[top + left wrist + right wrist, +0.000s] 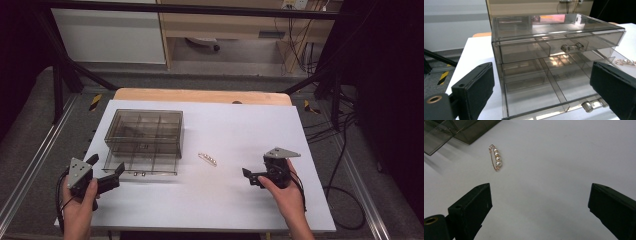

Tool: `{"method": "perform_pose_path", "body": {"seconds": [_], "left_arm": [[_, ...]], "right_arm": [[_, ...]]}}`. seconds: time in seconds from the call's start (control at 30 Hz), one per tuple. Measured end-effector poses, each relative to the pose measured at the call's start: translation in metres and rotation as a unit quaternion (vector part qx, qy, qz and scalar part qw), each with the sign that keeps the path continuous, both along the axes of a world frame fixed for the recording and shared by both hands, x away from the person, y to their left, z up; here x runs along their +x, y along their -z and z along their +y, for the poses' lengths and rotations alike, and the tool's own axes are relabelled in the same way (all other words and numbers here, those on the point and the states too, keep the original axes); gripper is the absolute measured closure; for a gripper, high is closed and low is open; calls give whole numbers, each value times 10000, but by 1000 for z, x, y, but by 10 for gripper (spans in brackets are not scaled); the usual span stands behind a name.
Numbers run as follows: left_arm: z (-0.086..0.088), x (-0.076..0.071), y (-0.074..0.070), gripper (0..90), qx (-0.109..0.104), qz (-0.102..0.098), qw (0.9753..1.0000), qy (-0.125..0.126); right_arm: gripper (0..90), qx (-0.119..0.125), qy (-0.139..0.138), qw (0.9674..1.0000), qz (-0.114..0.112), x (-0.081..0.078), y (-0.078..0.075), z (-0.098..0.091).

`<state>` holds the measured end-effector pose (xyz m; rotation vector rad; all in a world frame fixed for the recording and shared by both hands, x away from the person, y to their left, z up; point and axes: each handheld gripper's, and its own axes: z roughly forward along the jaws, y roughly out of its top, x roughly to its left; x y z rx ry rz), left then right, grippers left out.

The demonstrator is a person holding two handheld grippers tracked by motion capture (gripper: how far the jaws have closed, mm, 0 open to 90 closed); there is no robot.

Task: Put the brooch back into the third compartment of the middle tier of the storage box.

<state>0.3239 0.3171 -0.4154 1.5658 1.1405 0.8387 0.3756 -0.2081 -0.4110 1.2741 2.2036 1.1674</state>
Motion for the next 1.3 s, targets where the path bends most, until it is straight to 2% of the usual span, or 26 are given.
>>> {"method": "perform_pose_path", "body": {"seconds": [0.17, 0.33, 0.4, 0.47, 0.53, 0.6, 0.7, 0.73, 0.77, 0.93, 1.07, 1.23, 1.3], "left_arm": [[0, -1, 1, 55, 33, 35, 10000, 6], [-2, -1, 0, 55, 41, 6, 9999, 109], [-2, 1, 1, 53, 103, 48, 9999, 120], [-1, 2, 3, 53, 48, 122, 9999, 88], [-1, 2, 3, 53, 12, 130, 9999, 77], [-2, 1, 2, 53, 78, 114, 9999, 91], [-2, 0, 4, 52, 77, 170, 9998, 72], [-3, 0, 5, 52, 36, 177, 9998, 66], [-3, 1, 5, 52, 43, 188, 9998, 67], [-5, 3, 4, 52, 102, 150, 9997, 134], [-7, 2, 5, 52, 108, 188, 9996, 163], [-8, 2, 3, 52, 112, 152, 9997, 132], [-10, 1, 2, 51, 122, 138, 9997, 155]], "right_arm": [[86, -173, -32, 9998, -112, 20, -17, 12], [95, -81, -42, 9997, -206, 40, -29, 32], [105, -39, -95, 9996, -245, 47, -32, 44], [111, 67, -164, 9996, -239, 55, -33, 56], [116, 192, -215, 9994, -214, 59, -31, 65], [126, 236, -299, 9991, -192, 61, -27, 75], [167, 464, -392, 9981, -47, 61, -13, 83], [170, 418, -449, 9981, 36, 60, -10, 87], [187, 304, -496, 9983, 50, 58, -7, 90], [223, 72, -548, 9984, 95, 56, 4, 96], [232, 111, -571, 9981, 222, 56, 9, 97], [259, 10, -668, 9973, 290, 54, 14, 99], [340, -43, -756, 9968, 274, 52, 15, 100]]}}
